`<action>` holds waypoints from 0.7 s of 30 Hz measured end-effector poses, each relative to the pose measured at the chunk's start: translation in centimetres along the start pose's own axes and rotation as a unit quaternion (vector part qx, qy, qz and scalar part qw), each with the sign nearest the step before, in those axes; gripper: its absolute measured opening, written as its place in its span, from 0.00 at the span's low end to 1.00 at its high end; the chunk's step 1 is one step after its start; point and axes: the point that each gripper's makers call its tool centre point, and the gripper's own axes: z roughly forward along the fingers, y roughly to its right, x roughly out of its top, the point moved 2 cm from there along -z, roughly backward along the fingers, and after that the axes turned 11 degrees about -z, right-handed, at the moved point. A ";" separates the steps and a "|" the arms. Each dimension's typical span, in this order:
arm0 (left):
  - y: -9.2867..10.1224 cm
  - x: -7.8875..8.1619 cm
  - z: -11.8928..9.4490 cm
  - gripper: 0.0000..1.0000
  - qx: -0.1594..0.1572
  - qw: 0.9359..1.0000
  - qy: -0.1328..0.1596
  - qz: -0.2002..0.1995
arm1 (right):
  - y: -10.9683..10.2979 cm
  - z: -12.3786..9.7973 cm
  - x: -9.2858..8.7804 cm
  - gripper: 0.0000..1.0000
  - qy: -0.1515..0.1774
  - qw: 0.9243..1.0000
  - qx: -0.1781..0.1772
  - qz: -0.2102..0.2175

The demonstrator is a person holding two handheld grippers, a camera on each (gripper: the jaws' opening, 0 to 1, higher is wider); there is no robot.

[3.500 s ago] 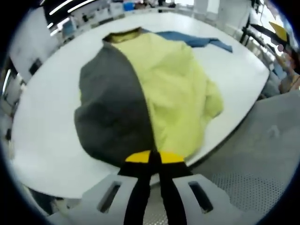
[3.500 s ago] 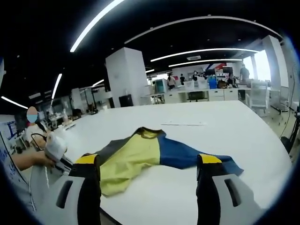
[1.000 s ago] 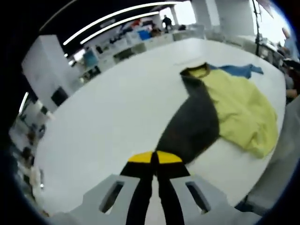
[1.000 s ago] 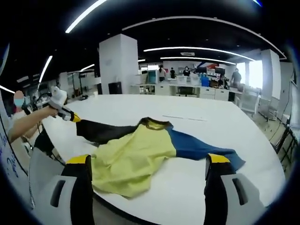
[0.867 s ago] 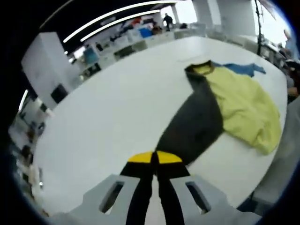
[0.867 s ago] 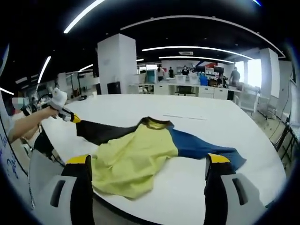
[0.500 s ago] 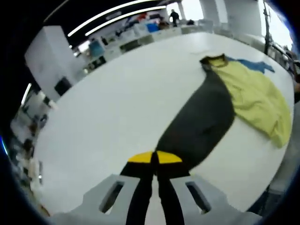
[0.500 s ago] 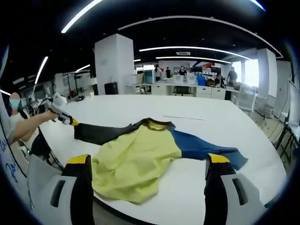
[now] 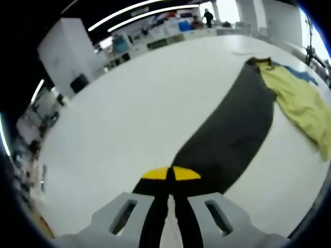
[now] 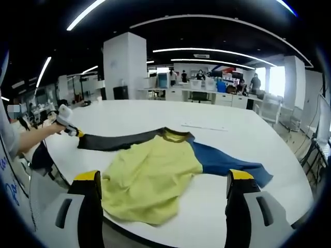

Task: Fold the garment on the visible template until the final outline fits inside the template.

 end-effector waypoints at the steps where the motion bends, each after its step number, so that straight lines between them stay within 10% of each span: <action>1: -0.4 0.1 0.3 0.00 0.004 1.000 0.001 0.003 | 0.0 0.0 0.0 1.00 -0.001 1.000 0.000 0.000; 21: -2.6 0.4 3.9 0.00 0.009 0.999 -0.030 0.004 | -0.1 0.7 0.5 1.00 -0.013 1.000 -0.005 -0.005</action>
